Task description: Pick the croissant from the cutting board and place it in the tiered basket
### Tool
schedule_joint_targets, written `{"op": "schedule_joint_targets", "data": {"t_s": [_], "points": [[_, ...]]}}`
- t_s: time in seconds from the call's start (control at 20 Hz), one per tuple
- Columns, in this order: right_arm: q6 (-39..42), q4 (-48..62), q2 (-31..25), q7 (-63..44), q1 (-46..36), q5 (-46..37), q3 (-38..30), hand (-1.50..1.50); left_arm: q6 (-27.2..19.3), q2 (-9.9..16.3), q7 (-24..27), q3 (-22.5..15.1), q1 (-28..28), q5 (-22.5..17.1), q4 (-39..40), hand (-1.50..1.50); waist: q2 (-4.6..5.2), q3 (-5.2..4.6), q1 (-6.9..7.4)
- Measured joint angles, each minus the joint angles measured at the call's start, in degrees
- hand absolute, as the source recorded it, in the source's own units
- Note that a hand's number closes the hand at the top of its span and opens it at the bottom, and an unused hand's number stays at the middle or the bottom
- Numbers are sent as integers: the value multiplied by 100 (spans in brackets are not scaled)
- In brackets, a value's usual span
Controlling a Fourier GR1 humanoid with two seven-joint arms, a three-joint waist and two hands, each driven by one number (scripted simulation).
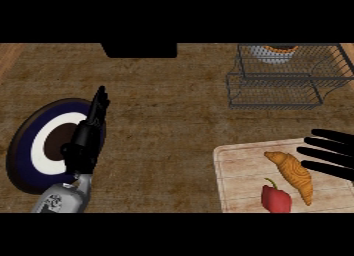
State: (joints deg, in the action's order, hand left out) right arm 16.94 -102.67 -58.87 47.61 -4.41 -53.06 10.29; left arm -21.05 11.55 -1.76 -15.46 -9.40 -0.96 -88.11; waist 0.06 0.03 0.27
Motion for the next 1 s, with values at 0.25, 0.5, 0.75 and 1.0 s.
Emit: {"op": "schedule_joint_targets", "data": {"t_s": [0.25, 0.5, 0.75, 1.0], "points": [[1, 494, 267, 85, -241, -344, 175, -150, 117, -20, -96, 107, 14, 60, -126, 0, 0, -3, 9], [-79, 955, 508, 278, -491, -538, 309, -150, 258, -52, -97, 237, 22, 87, -116, 0, 1, -2, 7], [-120, 1259, 711, 369, -683, -695, 457, -150, 401, -95, -38, 372, -21, 115, 35, 0, 0, -4, 3], [-120, 1231, 728, 417, -618, -767, 505, -150, 336, -264, -28, 331, 54, 294, -28, 0, -6, -4, -15]]}}
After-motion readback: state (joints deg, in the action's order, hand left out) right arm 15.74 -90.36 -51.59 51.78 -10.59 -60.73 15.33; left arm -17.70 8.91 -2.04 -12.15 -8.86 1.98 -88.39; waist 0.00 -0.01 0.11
